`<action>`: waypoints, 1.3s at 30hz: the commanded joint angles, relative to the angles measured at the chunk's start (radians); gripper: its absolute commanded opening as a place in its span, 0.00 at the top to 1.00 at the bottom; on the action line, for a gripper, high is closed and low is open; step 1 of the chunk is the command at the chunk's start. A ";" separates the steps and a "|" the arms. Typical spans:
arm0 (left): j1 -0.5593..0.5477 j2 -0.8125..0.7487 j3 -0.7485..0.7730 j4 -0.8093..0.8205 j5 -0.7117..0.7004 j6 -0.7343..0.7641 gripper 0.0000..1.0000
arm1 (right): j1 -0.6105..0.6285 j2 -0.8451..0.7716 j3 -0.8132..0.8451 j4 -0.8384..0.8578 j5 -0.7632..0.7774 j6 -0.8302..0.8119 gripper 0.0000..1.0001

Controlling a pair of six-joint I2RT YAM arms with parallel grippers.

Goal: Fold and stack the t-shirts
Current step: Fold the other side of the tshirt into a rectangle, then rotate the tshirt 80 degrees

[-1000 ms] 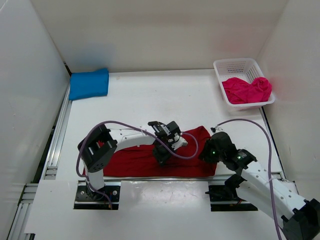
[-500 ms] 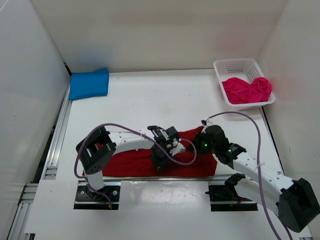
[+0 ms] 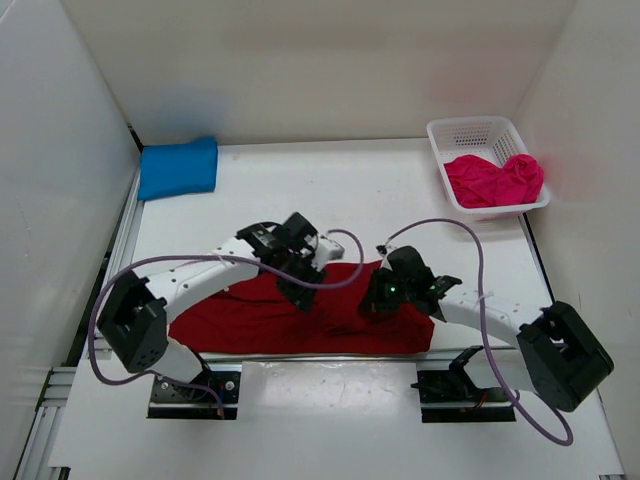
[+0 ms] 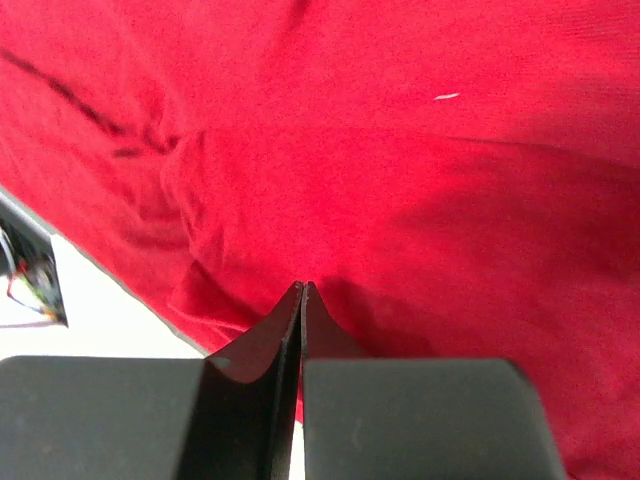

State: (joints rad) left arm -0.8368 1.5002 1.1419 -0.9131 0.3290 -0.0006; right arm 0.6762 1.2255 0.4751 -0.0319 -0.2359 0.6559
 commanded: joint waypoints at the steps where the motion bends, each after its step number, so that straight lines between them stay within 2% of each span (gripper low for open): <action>1: 0.128 -0.009 -0.063 0.022 -0.054 0.001 0.58 | 0.048 0.011 0.042 -0.006 -0.052 -0.056 0.99; 6: 0.359 -0.009 -0.083 0.072 -0.137 0.001 0.58 | 0.089 -0.011 0.003 -0.046 -0.062 -0.065 0.99; 12: 0.548 0.000 -0.084 0.083 -0.157 0.001 0.58 | 0.109 0.000 -0.006 -0.082 -0.072 -0.085 0.99; 17: 0.633 -0.032 -0.093 0.083 -0.166 0.001 0.58 | 0.172 -0.031 0.014 -0.192 -0.036 -0.105 0.99; 22: 0.711 -0.041 -0.111 0.083 -0.177 0.001 0.58 | 0.227 -0.049 -0.027 -0.214 -0.014 -0.091 0.99; 28: 0.765 -0.092 -0.133 0.083 -0.177 0.001 0.58 | 0.249 -0.198 -0.013 -0.281 0.056 -0.072 0.99; 30: 0.804 -0.103 -0.133 0.083 -0.177 0.001 0.58 | 0.249 -0.260 0.017 -0.356 0.145 -0.053 0.99; 32: 0.862 -0.113 -0.108 0.097 -0.188 0.001 0.40 | 0.234 -0.314 0.046 -0.429 0.248 0.028 0.84; 33: 0.881 -0.113 -0.108 0.097 -0.199 0.001 0.33 | 0.223 -0.325 0.060 -0.538 0.312 0.068 0.72; 34: 0.896 -0.103 -0.108 0.126 -0.244 0.001 0.29 | 0.192 -0.325 0.078 -0.601 0.430 0.158 0.50; 36: 0.920 -0.075 -0.125 0.166 -0.321 0.001 0.29 | 0.146 -0.305 0.140 -0.745 0.499 0.194 0.40; 37: 0.935 -0.064 -0.139 0.190 -0.396 0.001 0.29 | 0.084 -0.267 0.163 -0.761 0.518 0.167 0.36; 39: 0.959 -0.034 -0.163 0.256 -0.450 0.001 0.29 | 0.010 -0.219 0.242 -0.743 0.503 0.095 0.35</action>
State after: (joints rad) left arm 0.0971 1.4471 1.0023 -0.7620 0.0181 -0.0006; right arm 0.7620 0.9577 0.6136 -0.6552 0.1417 0.7528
